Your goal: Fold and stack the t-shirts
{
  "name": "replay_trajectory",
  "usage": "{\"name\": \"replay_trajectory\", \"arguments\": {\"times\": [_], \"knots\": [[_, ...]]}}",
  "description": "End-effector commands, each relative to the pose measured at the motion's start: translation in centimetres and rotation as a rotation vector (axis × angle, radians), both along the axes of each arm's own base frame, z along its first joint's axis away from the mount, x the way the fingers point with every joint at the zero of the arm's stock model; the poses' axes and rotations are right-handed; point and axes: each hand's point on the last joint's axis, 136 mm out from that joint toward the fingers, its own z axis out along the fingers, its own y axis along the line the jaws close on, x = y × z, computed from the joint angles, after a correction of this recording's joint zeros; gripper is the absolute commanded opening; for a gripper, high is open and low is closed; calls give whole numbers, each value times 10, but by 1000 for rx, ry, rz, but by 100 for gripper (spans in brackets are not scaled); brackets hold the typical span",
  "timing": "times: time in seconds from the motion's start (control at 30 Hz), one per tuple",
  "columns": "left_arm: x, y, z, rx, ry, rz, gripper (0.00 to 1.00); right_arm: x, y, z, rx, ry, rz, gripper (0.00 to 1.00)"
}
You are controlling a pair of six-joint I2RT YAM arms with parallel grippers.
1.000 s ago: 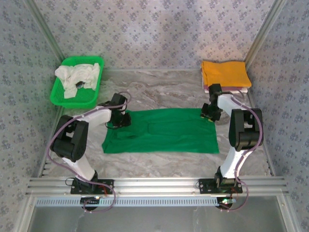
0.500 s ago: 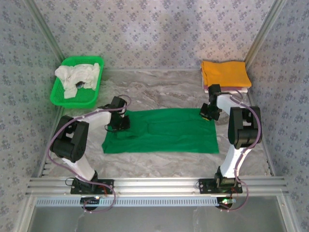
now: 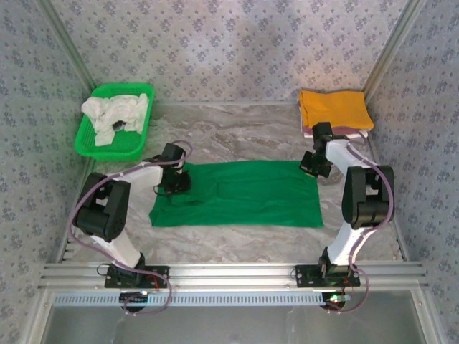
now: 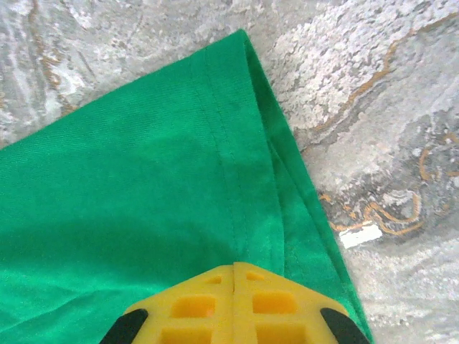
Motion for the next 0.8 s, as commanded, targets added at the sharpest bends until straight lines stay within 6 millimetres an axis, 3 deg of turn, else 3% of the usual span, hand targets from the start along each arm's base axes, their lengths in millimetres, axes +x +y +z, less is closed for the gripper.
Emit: {"name": "replay_trajectory", "arguments": {"times": [0.0, 0.07, 0.23, 0.6, 0.77], "knots": [[-11, 19, -5, 60, 24, 21, 13, -22, -4, -5, -2, 58, -12, 0], [-10, 19, -5, 62, 21, 15, 13, -23, -5, -9, -4, 66, -15, 15], [-9, 17, -7, 56, 25, 13, 13, -21, -7, -18, 30, 71, -31, 30], [-8, 15, -11, 52, 38, 11, 11, -15, 4, -43, 111, 74, -15, 27], [-9, 15, -12, 51, 42, 12, 11, -19, 2, -46, 114, 85, -29, 11]]}}
